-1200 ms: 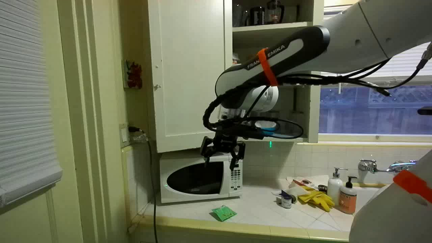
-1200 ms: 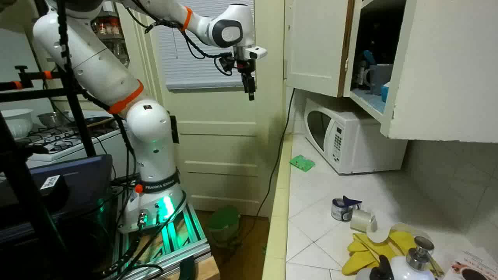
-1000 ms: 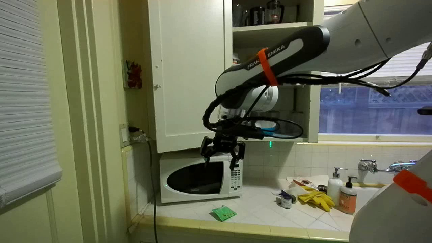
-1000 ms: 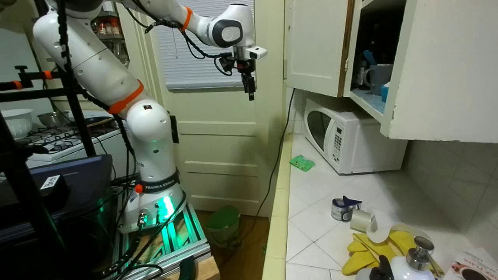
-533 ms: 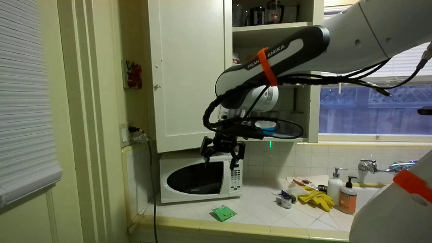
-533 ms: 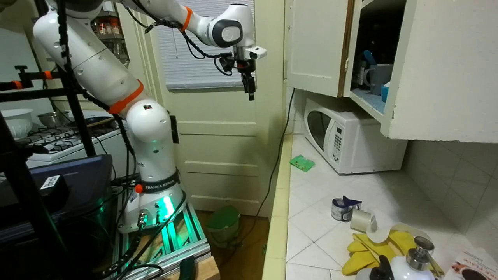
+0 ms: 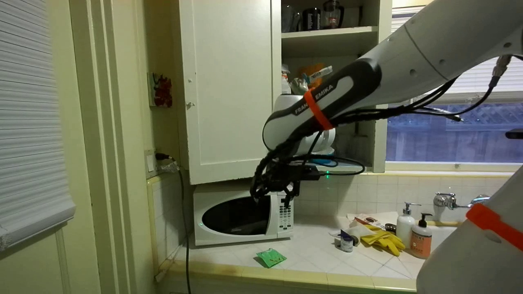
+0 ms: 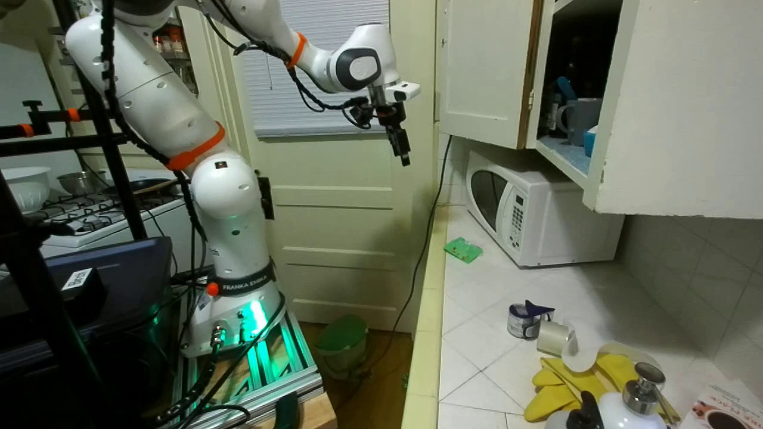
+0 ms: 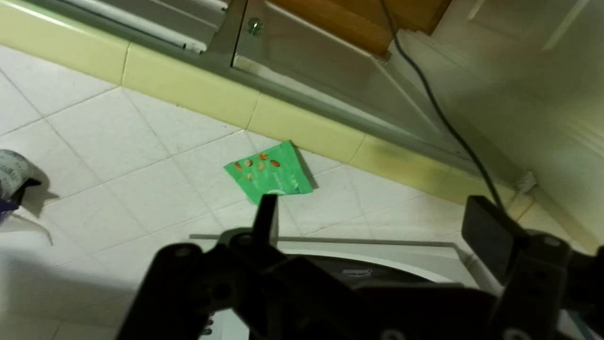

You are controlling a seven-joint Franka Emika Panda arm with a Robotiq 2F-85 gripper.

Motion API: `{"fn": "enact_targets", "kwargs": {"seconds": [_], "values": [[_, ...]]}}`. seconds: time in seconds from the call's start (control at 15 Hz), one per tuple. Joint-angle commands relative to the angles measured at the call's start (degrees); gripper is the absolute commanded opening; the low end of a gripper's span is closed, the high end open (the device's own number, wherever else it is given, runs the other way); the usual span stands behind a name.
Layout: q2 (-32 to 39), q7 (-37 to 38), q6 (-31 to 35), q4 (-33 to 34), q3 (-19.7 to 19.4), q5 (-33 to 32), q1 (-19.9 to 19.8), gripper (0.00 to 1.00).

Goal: Put the green object in the open cabinet

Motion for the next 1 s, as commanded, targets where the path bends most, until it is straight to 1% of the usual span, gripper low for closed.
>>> {"fn": "enact_targets", "kwargs": {"seconds": [0.0,0.07,0.13,0.2,0.27,0.33,0.47,0.6,0.67,0.73,0.8,0.93], "values": [[9.36,2.4,11.03,-1.38,1.59,-9.93,-5.16,1.0],[12.61,3.93,13.19,-0.93,2.27,-15.08,-7.63,1.0],[15.07,5.84,13.45,-0.03,2.38,-19.79,-9.77,1.0],[9.78,2.72,11.02,-1.58,-0.09,-13.74,-5.16,1.0],[12.24,3.93,12.32,-1.4,-0.21,-16.81,-6.47,1.0],[14.07,4.19,13.05,-1.0,-0.53,-18.21,-7.11,1.0],[15.58,4.19,13.26,-0.19,-0.76,-18.84,-7.33,1.0],[15.53,4.27,13.26,0.19,-0.41,-18.86,-7.26,1.0],[17.83,8.5,13.94,1.18,0.99,-22.98,-8.3,1.0],[19.62,8.41,14.42,1.92,1.06,-23.61,-7.72,1.0],[22.12,10.98,13.87,3.36,2.07,-27.52,-7.94,1.0],[26.31,14.77,11.59,6.09,2.98,-34.09,-6.47,1.0]]}}
